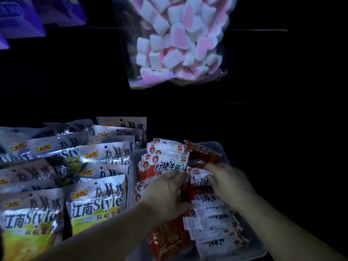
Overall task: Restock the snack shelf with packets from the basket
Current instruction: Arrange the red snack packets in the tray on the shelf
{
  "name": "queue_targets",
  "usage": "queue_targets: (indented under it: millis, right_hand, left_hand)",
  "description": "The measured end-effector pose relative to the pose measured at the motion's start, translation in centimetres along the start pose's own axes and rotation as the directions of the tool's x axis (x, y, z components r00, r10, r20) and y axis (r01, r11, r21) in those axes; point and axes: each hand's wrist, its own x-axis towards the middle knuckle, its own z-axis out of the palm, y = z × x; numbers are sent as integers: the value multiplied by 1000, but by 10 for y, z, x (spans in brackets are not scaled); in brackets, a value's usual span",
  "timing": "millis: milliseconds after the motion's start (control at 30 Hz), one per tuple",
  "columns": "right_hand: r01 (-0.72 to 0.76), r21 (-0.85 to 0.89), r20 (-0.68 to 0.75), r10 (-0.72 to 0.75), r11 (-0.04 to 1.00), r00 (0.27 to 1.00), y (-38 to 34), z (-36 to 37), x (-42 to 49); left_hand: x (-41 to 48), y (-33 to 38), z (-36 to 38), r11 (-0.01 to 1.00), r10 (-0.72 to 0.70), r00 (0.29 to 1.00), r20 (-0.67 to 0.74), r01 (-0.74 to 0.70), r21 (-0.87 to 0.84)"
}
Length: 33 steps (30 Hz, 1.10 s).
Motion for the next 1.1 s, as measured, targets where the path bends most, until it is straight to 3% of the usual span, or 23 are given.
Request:
queue_targets:
  millis: [67, 167, 267, 333, 400, 467, 567, 633, 833, 900, 1000, 1100]
  right_hand:
    - [-6, 45, -98, 10, 999, 995, -2, 1, 6]
    - [-80, -110, -247, 50, 991, 968, -5, -14, 17]
    - [-151, -116, -280, 113, 982, 953, -9, -17, 20]
    - [-135, -12, -224, 129, 991, 966, -12, -10, 18]
    - [-97, 126, -122, 113, 987, 986, -9, -2, 13]
    - [-130, 262, 48, 122, 956, 991, -2, -4, 6]
    - [-173, 377, 143, 127, 910, 982, 8, -17, -3]
    - [-172, 426, 197, 95, 888, 976, 13, -25, -10]
    - [-193, 424, 440, -15, 885, 898, 16, -42, -32]
    - [-160, 313, 395, 25, 936, 918, 9, -40, -34]
    - [-47, 87, 175, 31, 995, 984, -3, -27, -30]
    - [25, 11, -47, -25, 1000, 999, -6, -18, -12]
  left_hand:
    - [7, -4, 0, 996, -39, 999, -22, 37, -81]
    - [10, 0, 1, 991, -46, 998, -47, 39, -129]
    - [2, 4, 8, 990, 137, 987, -84, -139, -28]
    - [-1, -1, 23, 953, 293, 956, -25, -290, 88]
    - [0, -9, 34, 925, 346, 938, 29, -346, 158]
    - [2, -12, 40, 915, 339, 940, 37, -339, 220]
    - [4, -6, 44, 937, 280, 958, 56, -286, 203]
    - [6, -2, 47, 957, 255, 967, -9, -251, 147]
    - [19, 4, 50, 991, 135, 979, -150, -130, 39]
    - [24, 4, 49, 995, 80, 980, -184, -89, -40]
    - [32, 6, 42, 982, -14, 970, -241, -32, -187]
    - [41, 7, 34, 931, -169, 949, -265, 65, -360]
